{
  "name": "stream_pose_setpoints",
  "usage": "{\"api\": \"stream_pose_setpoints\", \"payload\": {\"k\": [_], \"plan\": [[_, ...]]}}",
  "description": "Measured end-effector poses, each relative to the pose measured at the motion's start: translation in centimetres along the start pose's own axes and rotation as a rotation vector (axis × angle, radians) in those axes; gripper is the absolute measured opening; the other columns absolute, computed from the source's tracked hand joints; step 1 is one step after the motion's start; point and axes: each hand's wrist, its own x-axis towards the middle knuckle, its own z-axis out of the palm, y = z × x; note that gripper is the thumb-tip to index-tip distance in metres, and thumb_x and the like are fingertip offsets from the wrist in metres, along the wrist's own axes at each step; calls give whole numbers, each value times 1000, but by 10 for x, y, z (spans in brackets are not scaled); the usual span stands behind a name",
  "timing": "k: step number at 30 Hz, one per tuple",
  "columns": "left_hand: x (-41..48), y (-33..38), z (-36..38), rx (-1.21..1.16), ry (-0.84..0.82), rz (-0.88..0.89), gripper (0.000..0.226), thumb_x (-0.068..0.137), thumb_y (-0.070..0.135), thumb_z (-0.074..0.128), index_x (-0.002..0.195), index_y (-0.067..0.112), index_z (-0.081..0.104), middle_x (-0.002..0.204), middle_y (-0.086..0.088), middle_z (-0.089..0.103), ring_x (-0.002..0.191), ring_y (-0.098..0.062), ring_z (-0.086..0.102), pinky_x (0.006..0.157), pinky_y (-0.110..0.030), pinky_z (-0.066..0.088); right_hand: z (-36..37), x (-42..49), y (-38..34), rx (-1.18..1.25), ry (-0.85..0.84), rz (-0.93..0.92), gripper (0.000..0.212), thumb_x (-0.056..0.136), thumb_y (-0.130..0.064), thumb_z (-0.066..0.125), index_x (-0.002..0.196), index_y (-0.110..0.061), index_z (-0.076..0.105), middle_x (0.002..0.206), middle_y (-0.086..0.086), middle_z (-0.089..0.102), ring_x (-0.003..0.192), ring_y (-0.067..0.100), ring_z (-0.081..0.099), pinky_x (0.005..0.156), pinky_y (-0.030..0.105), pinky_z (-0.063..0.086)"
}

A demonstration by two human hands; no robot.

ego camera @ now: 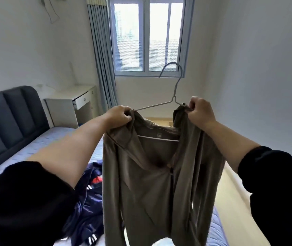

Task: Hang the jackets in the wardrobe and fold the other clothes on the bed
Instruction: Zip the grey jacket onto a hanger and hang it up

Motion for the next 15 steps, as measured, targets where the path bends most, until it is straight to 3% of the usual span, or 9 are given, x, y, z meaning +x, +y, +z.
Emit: {"api": "stream_pose_setpoints", "payload": {"k": [2, 4, 7, 10, 13, 15], "plan": [[3, 5, -1, 77, -75, 48, 11, 88, 15, 57, 87, 14, 68, 87, -3, 62, 84, -20, 53, 72, -25, 35, 1, -4, -2, 50, 5, -39, 27, 76, -7, 70, 68, -19, 47, 64, -4, 48, 60, 17, 45, 51, 19, 31], [5, 14, 4, 144, -103, 91, 24, 93, 20, 57, 72, 10, 64, 78, -9, 60, 80, -27, 54, 70, -29, 38, 3, -7, -8, 86, -12, -95, 30, 73, -12, 77, 68, -19, 49, 65, -4, 50, 59, 13, 45, 52, 16, 30], [12, 20, 16, 99, 32, 109, 29, 94, 14, 51, 71, 8, 67, 81, -11, 66, 82, -28, 59, 75, -31, 44, 2, -5, -11, 147, -55, -97, 26, 68, -18, 83, 73, -17, 57, 71, -1, 57, 66, 17, 52, 57, 20, 36], [18, 17, 23, 14, 205, 49, 34, 91, 12, 55, 58, 16, 58, 62, 0, 56, 69, -23, 55, 65, -26, 35, -9, 1, 11, 156, -89, 74, 25, 69, -26, 83, 82, -11, 68, 80, 5, 64, 77, 20, 58, 68, 28, 42], [23, 10, 27, -20, 342, -17, 20, 89, 14, 58, 72, 10, 70, 66, 0, 58, 69, -21, 55, 63, -26, 35, -22, 3, 43, 17, -263, 316, 38, 77, -47, 73, 88, -11, 67, 93, 9, 66, 90, 26, 60, 72, 30, 44], [24, 11, 30, -15, 396, -30, 16, 88, 15, 59, 82, 11, 73, 74, -2, 65, 71, -20, 54, 63, -26, 36, -23, 1, 49, -234, -395, 333, 47, 80, -54, 65, 102, -12, 64, 113, 13, 59, 110, 31, 52, 90, 36, 44]]}}
